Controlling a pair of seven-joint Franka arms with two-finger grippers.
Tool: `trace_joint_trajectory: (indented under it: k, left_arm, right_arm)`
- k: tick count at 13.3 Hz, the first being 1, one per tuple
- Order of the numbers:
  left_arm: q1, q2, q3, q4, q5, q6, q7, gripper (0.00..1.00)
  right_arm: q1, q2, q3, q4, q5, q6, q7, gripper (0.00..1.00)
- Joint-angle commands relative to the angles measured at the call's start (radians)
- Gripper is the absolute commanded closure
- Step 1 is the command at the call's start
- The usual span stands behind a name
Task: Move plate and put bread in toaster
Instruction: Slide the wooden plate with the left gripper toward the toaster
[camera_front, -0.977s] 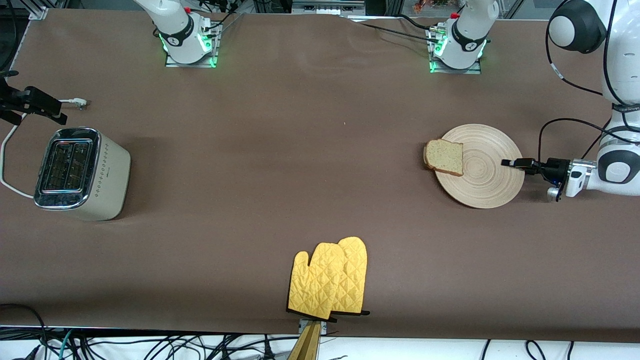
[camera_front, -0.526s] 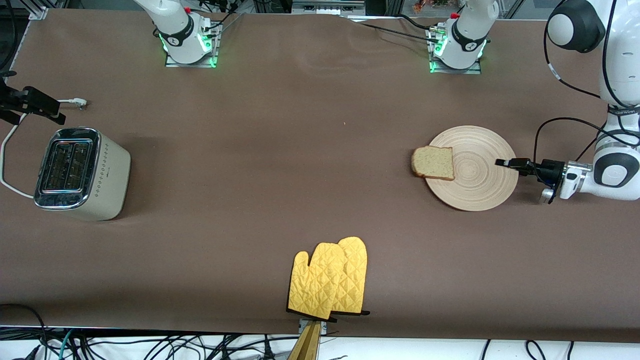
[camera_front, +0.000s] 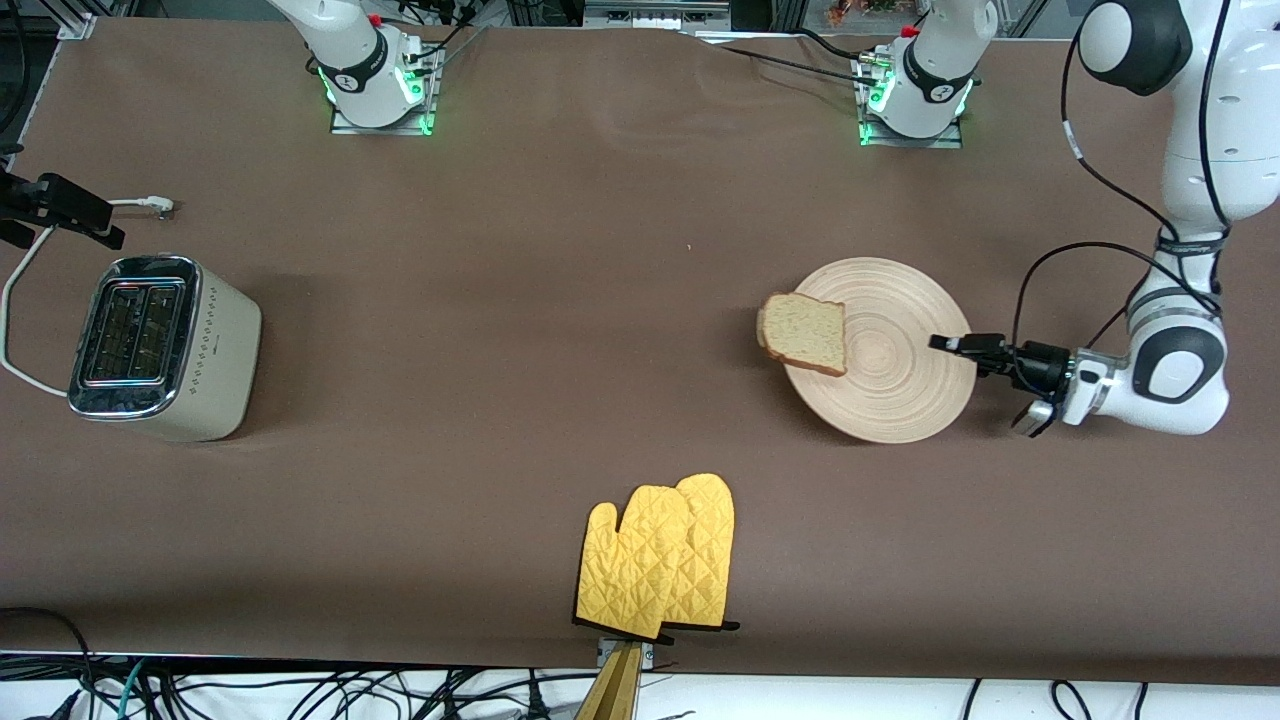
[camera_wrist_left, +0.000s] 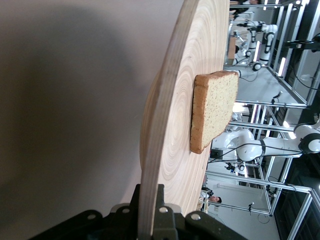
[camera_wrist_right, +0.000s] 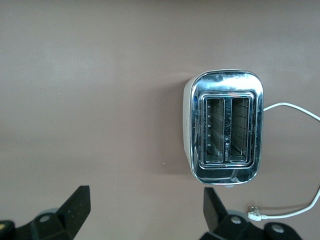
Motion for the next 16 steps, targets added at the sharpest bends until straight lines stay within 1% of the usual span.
trace_joint_trajectory:
  k: [1, 3, 5, 6, 7, 9, 12, 13, 14, 16]
  left_arm:
    - [-0.083, -0.035, -0.021, -0.032, -0.054, 0.068, -0.033, 1.0]
    - [-0.175, -0.061, -0.023, -0.064, -0.13, 0.129, -0.136, 1.0]
    - [-0.281, -0.101, -0.026, -0.101, -0.214, 0.226, -0.268, 1.0]
    - [-0.336, -0.103, -0.032, -0.098, -0.25, 0.27, -0.288, 1.0]
    - [-0.395, -0.103, -0.032, -0.091, -0.309, 0.332, -0.305, 1.0]
    - [-0.478, -0.094, -0.033, -0.088, -0.377, 0.442, -0.311, 1.0]
    - [-0.609, -0.048, -0.035, -0.08, -0.452, 0.539, -0.307, 1.0]
    - [-0.631, -0.033, -0.039, -0.072, -0.478, 0.577, -0.311, 1.0]
    - [-0.64, -0.013, -0.062, -0.062, -0.5, 0.604, -0.313, 1.0]
    - [-0.651, -0.006, -0.098, -0.062, -0.523, 0.679, -0.313, 1.0]
  right_arm:
    - [-0.002, -0.014, -0.031, -0.022, 0.004, 0.006, -0.015, 0.0]
    - [-0.002, -0.007, -0.061, -0.024, 0.031, 0.006, -0.015, 0.0]
    - [-0.005, -0.001, -0.072, -0.024, 0.031, 0.006, -0.015, 0.0]
    - [-0.005, 0.005, -0.08, -0.024, 0.031, 0.008, -0.015, 0.0]
    - [-0.005, 0.005, -0.08, -0.024, 0.031, 0.009, -0.015, 0.0]
    - [-0.002, 0.005, -0.08, -0.024, 0.031, 0.011, -0.013, 0.0]
    - [0.002, 0.005, -0.075, -0.019, 0.03, 0.012, -0.003, 0.0]
    - [0.002, 0.005, -0.074, -0.019, 0.03, 0.011, -0.001, 0.0]
    - [0.002, 0.005, -0.074, -0.019, 0.03, 0.011, -0.001, 0.0]
    - [0.002, 0.005, -0.074, -0.019, 0.03, 0.011, -0.001, 0.0]
